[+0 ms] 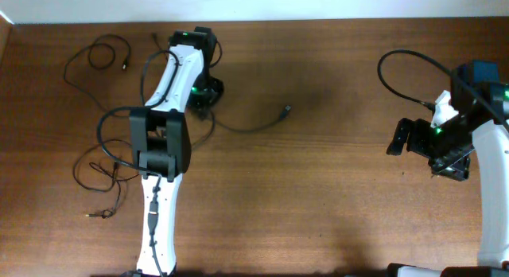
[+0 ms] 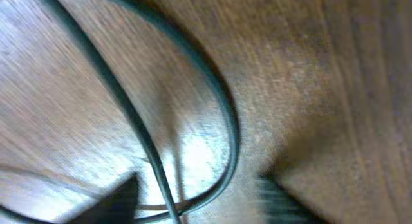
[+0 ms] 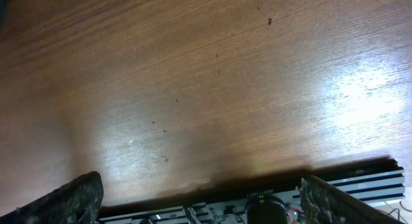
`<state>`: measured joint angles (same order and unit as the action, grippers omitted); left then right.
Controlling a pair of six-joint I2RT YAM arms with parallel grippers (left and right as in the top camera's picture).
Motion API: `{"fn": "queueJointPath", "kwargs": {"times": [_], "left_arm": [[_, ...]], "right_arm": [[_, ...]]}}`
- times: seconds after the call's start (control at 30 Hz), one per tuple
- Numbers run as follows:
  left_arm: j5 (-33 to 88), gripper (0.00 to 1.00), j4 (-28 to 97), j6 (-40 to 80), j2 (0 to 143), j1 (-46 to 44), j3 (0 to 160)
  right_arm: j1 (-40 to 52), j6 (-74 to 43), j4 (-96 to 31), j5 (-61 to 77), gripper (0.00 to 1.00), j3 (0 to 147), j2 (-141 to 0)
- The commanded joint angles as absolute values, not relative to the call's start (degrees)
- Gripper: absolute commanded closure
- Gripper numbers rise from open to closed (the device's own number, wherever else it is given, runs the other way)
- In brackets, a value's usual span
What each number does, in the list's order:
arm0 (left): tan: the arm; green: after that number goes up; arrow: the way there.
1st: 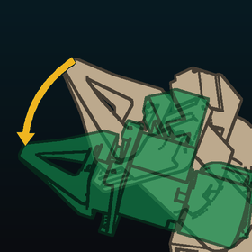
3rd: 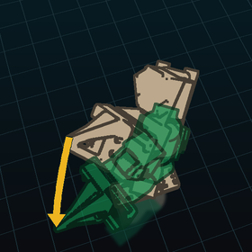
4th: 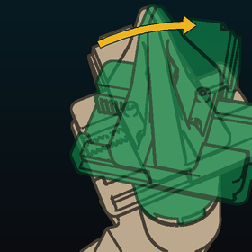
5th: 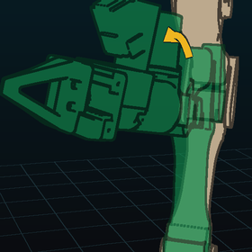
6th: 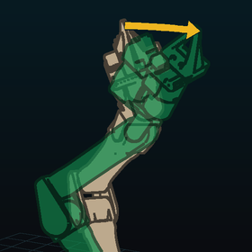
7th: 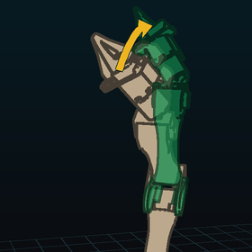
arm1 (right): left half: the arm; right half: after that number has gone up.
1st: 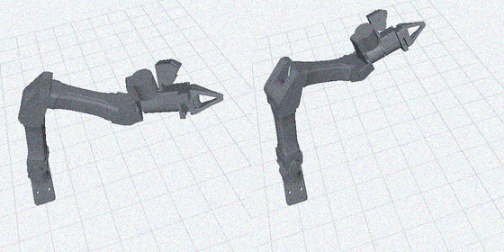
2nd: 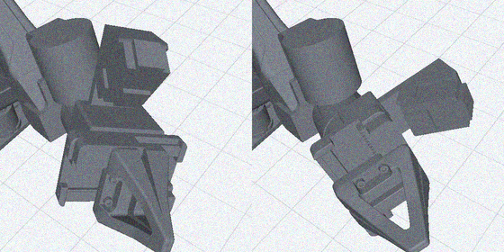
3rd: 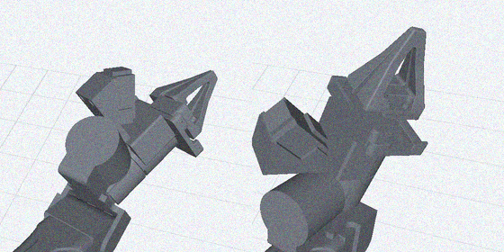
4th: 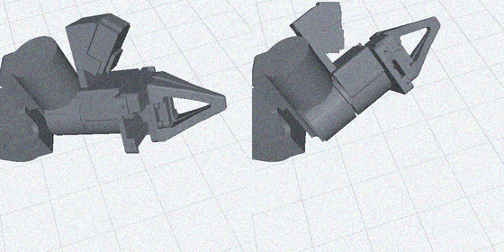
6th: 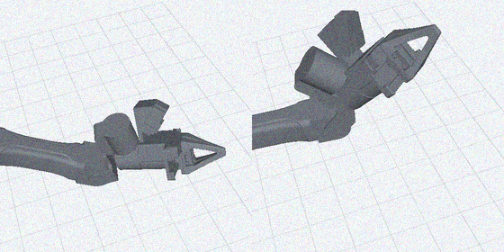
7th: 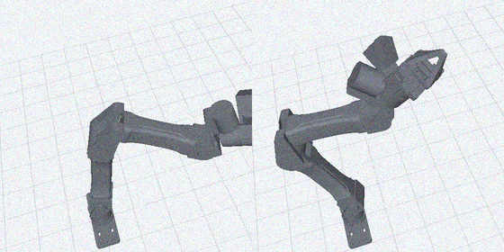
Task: Untangle cables
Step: 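Grasp the center cable with the left gripper and drag it left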
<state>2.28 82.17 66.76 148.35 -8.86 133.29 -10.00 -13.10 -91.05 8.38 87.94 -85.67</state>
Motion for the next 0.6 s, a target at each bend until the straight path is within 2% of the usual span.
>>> {"fn": "queueJointPath", "kwargs": {"times": [0.0,0.1,0.2,0.33,0.37,0.4,0.43,0.57], "left_arm": [[4.08,0.01,81.69,61.98,148.79,-7.64,130.87],[3.03,0.01,82.26,58.26,141.78,-5.26,130.87],[-2.74,0.01,88.84,57.34,133.69,-4.43,130.87],[-7.20,0.01,96.36,57.17,129.71,-4.21,130.87],[-7.46,0.30,96.75,55.79,129.71,-4.14,129.91],[-7.81,0.69,96.75,55.83,129.71,-3.95,128.46],[-8.29,0.98,96.75,55.86,129.71,-3.73,127.24],[-10.46,1.00,96.75,56.64,128.79,-1.63,119.61]], "right_arm": [[-10.15,-12.93,-91.05,7.88,0.02,87.96,-85.23],[-10.15,-12.93,-91.05,7.88,0.02,87.96,-85.23],[-10.15,-12.93,-91.05,7.88,0.01,87.96,-85.23],[-10.15,-12.93,-91.05,7.88,0.01,87.96,-85.23],[-10.15,-12.93,-91.05,7.88,0.01,87.96,-85.23],[-10.15,-12.93,-91.05,7.88,0.02,87.96,-85.23],[-10.15,-12.93,-91.05,7.88,0.02,87.96,-85.23],[-10.15,-12.93,-91.05,7.88,0.01,87.96,-85.23]]}}
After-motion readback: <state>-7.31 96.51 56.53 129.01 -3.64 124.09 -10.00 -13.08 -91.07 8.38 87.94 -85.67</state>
